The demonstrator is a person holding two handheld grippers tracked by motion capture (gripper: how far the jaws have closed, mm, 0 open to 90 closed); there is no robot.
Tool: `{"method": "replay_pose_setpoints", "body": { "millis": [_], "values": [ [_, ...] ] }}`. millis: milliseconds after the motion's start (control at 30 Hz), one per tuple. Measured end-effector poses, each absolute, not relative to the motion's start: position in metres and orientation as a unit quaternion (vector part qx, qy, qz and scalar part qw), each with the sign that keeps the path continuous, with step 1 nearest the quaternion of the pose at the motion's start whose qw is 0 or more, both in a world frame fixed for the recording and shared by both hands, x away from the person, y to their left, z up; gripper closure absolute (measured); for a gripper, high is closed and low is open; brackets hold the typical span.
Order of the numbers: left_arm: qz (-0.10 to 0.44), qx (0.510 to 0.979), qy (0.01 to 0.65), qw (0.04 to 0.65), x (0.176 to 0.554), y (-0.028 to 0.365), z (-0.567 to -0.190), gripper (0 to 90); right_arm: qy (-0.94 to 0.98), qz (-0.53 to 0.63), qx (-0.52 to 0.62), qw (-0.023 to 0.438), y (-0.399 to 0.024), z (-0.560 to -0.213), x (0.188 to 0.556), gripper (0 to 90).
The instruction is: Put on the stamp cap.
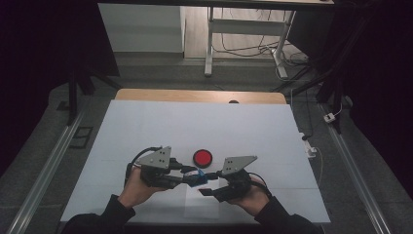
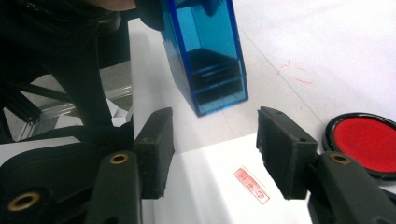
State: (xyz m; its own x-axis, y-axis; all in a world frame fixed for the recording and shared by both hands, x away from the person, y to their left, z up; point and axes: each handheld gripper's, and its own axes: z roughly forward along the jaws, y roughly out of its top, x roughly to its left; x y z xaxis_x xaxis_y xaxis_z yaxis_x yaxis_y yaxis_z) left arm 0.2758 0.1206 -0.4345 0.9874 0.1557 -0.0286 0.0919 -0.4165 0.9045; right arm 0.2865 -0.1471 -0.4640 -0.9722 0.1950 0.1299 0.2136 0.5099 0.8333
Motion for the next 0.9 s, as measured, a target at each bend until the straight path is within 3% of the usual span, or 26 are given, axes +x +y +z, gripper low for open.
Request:
{"method": "replay_pose_setpoints", "body": {
  "millis": [900],
  "values": [
    [0.057,0.851,0.152,0.499,0.281,0.136,-0.431,69.6,-0.869,-0.453,-0.195,-0.039,-0.175,-0.459,0.279,24.2]
  ]
}}
